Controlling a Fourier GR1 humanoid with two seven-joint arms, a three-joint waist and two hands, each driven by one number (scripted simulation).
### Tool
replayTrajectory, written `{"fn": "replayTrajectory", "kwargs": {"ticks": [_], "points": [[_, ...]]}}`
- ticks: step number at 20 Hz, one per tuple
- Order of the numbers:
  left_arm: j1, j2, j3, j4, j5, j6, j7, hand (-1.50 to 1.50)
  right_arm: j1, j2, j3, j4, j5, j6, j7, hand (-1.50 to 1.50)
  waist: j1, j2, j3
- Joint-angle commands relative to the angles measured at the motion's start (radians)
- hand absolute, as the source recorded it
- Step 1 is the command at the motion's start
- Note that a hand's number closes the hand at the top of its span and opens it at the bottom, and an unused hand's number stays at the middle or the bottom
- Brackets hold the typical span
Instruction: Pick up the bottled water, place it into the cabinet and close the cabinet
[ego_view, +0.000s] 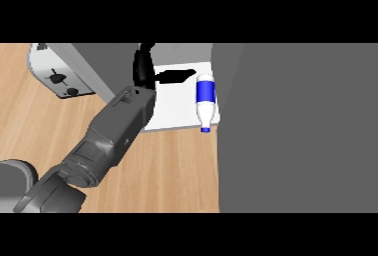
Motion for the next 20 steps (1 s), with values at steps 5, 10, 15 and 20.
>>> {"fn": "replayTrajectory", "kwargs": {"ticks": [5,10,15,20], "points": [[-0.037,-0.021,0.074,-0.084,0.055,-0.167,-0.095,-1.5,0.046,-0.023,-0.019,-0.078,-0.087,0.016,0.034,-1.5,0.025,-0.013,0.001],[0.008,-0.055,0.084,-0.116,0.053,-0.214,-0.151,-1.5,-0.006,0.01,-0.01,-0.03,-0.074,-0.017,0.047,-1.5,0.066,-0.026,0.002],[0.069,-0.056,0.061,-0.18,0.07,-0.213,-0.116,-1.5,0.049,0.033,0.045,-0.113,-0.031,-0.016,0.078,-1.5,0.07,-0.035,0.002],[0.162,-0.056,-0.002,-0.307,0.098,-0.22,-0.114,-1.5,0.099,0.025,0.055,-0.179,-0.069,-0.017,0.116,-1.5,0.071,-0.04,0.001]]}}
